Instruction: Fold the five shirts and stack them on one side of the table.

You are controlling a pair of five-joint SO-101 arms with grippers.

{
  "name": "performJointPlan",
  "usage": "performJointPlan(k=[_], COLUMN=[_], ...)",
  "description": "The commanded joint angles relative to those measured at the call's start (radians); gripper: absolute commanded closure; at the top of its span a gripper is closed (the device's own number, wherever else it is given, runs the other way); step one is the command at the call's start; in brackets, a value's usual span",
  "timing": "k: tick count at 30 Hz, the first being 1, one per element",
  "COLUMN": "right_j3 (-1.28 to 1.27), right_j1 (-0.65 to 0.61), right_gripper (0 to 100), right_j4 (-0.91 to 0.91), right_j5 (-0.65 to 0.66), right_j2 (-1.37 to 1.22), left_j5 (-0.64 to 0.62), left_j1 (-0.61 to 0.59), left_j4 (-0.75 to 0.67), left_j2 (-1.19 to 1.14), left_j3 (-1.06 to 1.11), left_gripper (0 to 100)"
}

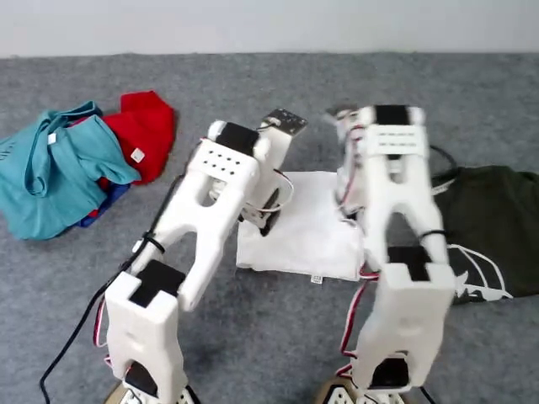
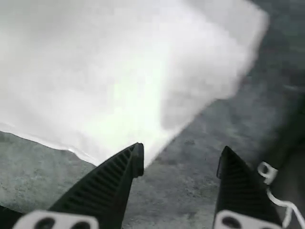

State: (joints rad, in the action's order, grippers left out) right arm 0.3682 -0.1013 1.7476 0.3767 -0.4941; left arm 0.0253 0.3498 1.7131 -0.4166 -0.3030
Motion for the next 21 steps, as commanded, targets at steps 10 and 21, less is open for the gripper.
performJointPlan(k=[10,21], right_j3=[0.002,0.014], right_j1=[-0.022,-0.065], right_gripper=[73.4,73.6], right_j4=[-0.110,-0.191], right_j5=[-0.037,-0.046], right_j2=[-0.160,-0.318], left_j5=[0.038,0.038], left_j1=[-0.048,-0.048], left_j4=[0.032,0.032], left_j2=[0.055,0.054], left_j3=[-0.013,-0.012], left_gripper=[84,84])
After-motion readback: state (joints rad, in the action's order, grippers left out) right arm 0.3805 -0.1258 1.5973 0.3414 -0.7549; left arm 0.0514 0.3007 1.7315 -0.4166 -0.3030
